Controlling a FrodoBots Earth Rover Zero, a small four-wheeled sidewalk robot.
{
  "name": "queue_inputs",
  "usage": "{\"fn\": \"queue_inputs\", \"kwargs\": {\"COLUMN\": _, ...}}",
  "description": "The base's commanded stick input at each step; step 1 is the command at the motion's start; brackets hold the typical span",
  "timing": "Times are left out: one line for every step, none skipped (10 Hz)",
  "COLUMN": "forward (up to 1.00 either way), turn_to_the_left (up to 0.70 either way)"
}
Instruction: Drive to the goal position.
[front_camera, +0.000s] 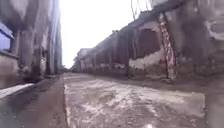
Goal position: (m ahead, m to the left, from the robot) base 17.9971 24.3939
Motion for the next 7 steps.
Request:
{"fn": "queue_inputs", "kwargs": {"forward": 0.7, "turn_to_the_left": 0.35}}
{"fn": "queue_inputs", "kwargs": {"forward": 0.7, "turn_to_the_left": 0.0}}
{"fn": "queue_inputs", "kwargs": {"forward": 0.7, "turn_to_the_left": 0.0}}
{"fn": "queue_inputs", "kwargs": {"forward": 0.7, "turn_to_the_left": 0.0}}
{"fn": "queue_inputs", "kwargs": {"forward": 0.7, "turn_to_the_left": 0.0}}
{"fn": "queue_inputs", "kwargs": {"forward": 0.7, "turn_to_the_left": 0.23}}
{"fn": "queue_inputs", "kwargs": {"forward": 0.7, "turn_to_the_left": 0.35}}
